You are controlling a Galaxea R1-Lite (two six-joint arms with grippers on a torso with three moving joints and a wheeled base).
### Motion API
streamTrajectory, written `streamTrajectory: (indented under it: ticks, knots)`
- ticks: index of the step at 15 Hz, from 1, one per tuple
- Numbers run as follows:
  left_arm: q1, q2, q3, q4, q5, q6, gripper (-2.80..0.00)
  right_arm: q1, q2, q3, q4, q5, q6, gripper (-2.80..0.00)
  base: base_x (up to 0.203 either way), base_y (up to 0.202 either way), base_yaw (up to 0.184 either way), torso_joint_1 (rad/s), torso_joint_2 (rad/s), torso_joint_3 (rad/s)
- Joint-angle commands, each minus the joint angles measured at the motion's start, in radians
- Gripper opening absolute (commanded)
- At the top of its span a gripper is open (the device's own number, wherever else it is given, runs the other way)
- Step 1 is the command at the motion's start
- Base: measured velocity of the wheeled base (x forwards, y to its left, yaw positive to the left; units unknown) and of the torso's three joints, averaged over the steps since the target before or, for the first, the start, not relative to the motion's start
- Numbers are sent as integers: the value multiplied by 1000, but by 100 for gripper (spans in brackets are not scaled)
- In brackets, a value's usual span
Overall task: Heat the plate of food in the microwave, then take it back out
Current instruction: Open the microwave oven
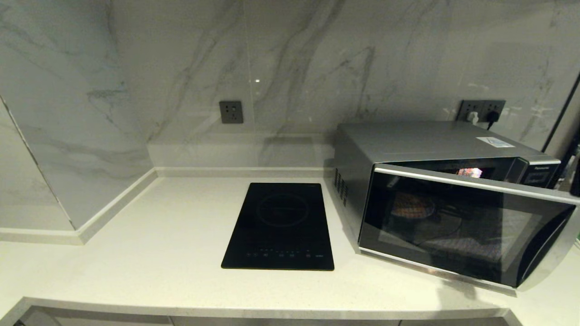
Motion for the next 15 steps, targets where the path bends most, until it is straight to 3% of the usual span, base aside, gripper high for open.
streamTrajectory:
  ticks: [1,3,5,9,15]
  knots:
    - [0,0,0,0,0,-1,-280,-184,126,-125,30,69,12,-280,0,0,0,0,0,0]
    - [-1,0,0,0,0,-1,-280,-298,250,-229,80,189,34,-280,0,0,0,0,0,0]
    - [-1,-2,0,0,0,-1,-280,-358,352,-299,136,270,44,-280,0,0,0,0,0,0]
    - [0,0,0,0,0,-1,-280,-427,499,-366,162,346,73,-280,0,0,0,0,0,0]
    - [0,0,0,0,0,-1,-280,-431,497,-294,163,377,77,-280,0,0,0,0,0,0]
